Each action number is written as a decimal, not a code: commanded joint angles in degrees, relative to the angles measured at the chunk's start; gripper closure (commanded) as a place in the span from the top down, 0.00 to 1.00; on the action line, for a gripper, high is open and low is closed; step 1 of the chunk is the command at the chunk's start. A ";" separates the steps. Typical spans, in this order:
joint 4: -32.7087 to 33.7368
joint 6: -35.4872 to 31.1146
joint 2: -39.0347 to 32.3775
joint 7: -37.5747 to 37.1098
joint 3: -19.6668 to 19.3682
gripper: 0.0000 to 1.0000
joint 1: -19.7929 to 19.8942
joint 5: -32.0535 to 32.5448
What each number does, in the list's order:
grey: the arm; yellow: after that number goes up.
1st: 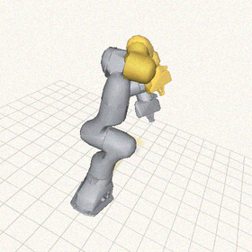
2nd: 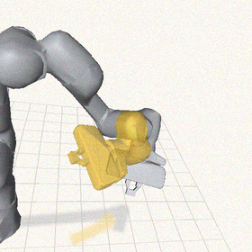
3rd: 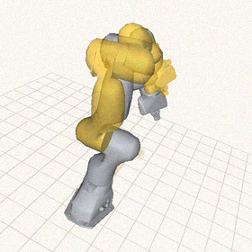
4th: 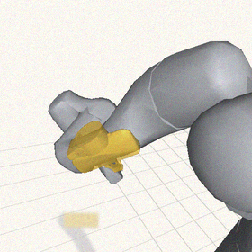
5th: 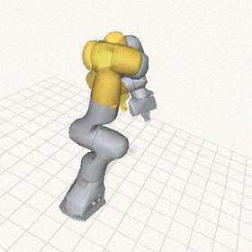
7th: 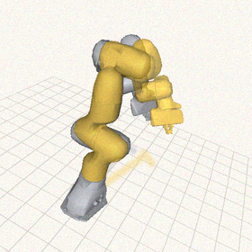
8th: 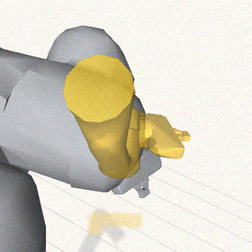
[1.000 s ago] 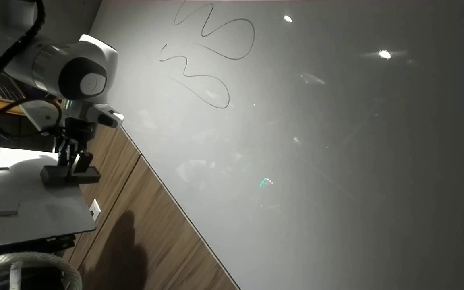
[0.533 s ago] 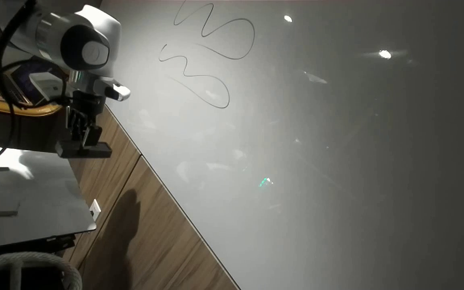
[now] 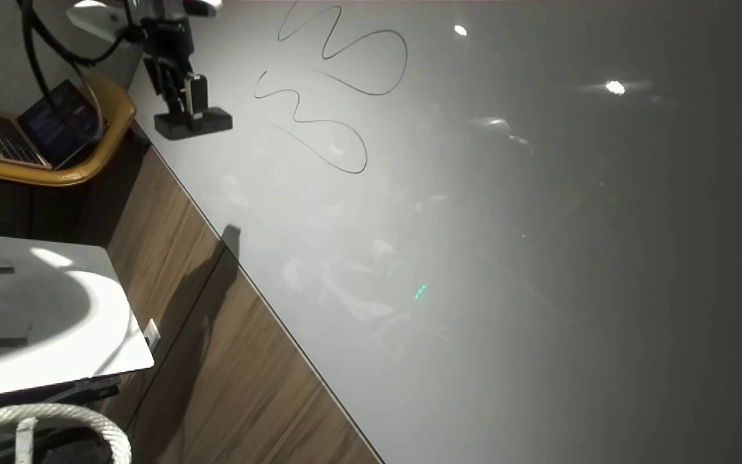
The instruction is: Use the eraser to wipe the writings on the whiteboard
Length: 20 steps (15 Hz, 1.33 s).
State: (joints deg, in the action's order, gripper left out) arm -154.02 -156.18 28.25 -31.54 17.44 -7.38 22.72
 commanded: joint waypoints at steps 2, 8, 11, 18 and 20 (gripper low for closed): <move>11.34 0.82 5.44 0.98 6.61 0.30 4.91 -1.16; 33.81 1.48 -1.45 2.23 12.64 0.30 13.86 0.76; 44.21 1.54 -8.90 0.88 16.56 0.30 18.74 3.45; 60.67 7.01 -30.47 -11.57 33.35 0.30 27.33 25.35; 63.74 10.94 -36.80 -15.64 34.97 0.30 24.83 33.98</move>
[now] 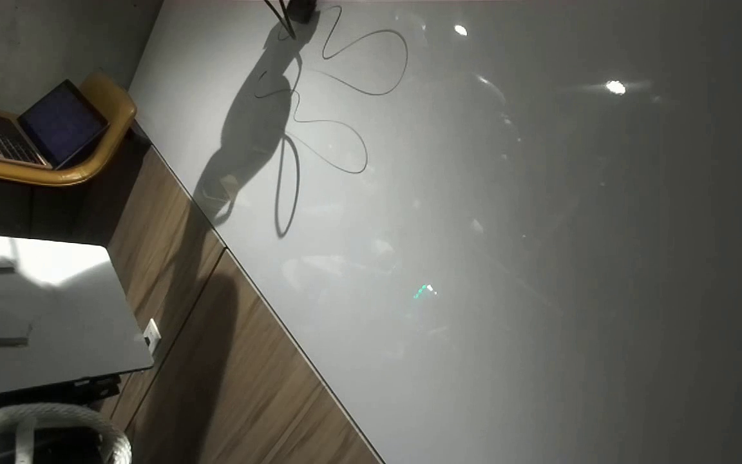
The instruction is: Use the eraser to wipe the writings on the whiteboard
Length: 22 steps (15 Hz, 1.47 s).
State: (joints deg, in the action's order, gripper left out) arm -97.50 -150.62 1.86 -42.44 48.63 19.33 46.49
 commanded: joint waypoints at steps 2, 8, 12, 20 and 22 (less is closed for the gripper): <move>9.87 10.20 -14.52 -7.28 4.67 0.30 -5.30 15.82; 13.10 15.26 -19.15 -7.62 -7.85 0.30 -22.01 18.48; 8.81 11.97 -12.83 -3.34 -20.02 0.30 -26.01 12.10; -4.98 11.32 2.61 -3.23 -33.85 0.30 -28.18 5.52; -7.86 10.48 5.60 -3.11 -36.41 0.30 -26.96 5.23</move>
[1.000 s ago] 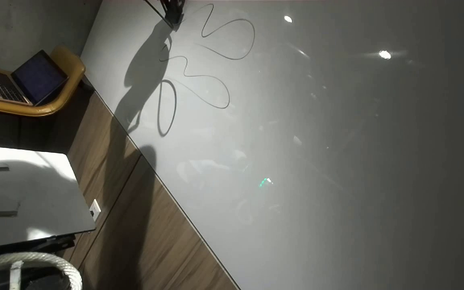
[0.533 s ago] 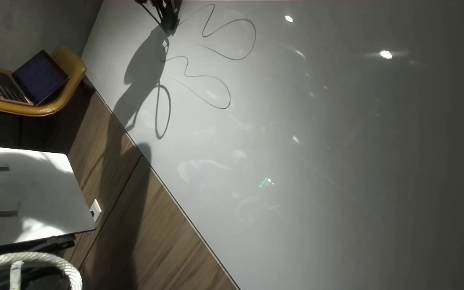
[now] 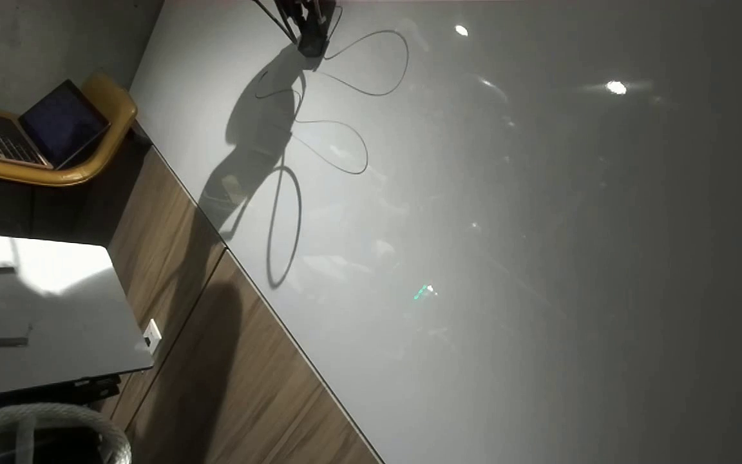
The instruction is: Use the eraser to wipe the writings on the whiteboard
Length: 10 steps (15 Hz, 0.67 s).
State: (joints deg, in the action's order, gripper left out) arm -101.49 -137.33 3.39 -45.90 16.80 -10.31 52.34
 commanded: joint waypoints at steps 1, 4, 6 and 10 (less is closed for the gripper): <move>-5.16 -3.42 5.36 0.69 -5.89 0.30 3.44 -0.81; -8.89 -6.76 8.78 2.16 -9.80 0.30 6.21 -1.97; -11.28 -9.43 10.66 3.87 -12.60 0.30 8.36 -3.54; -15.12 -16.60 12.74 11.52 -19.44 0.30 13.15 -9.98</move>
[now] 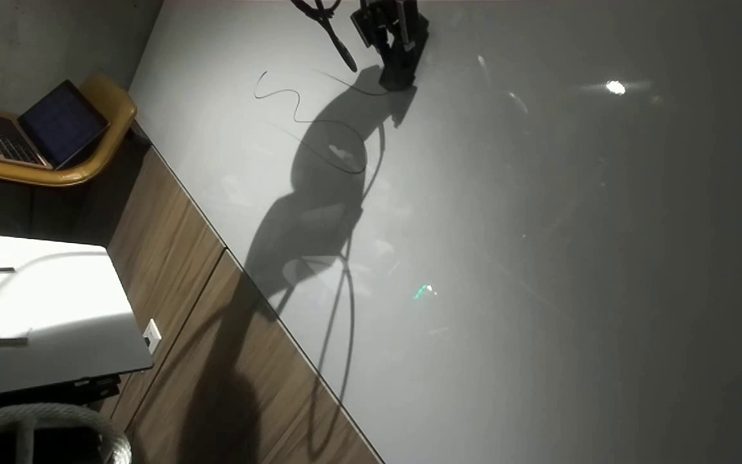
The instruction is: Use the eraser to wipe the writings on the whiteboard
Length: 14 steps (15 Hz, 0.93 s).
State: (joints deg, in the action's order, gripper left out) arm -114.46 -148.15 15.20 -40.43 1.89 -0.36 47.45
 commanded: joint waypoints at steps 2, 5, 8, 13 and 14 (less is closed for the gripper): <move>-3.02 -8.83 0.70 11.27 -6.86 0.30 4.79 -10.97; -5.22 -10.50 2.53 15.54 -8.25 0.30 2.01 -18.16; -7.45 -11.16 4.99 15.83 -5.70 0.30 -1.09 -20.31; -9.09 -11.40 4.68 17.59 -4.51 0.30 -4.81 -17.50; -9.30 -11.61 4.20 18.46 -4.72 0.30 -4.49 -16.43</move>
State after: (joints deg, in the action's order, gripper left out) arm -122.25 -158.45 19.37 -24.91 -2.24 -4.98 29.20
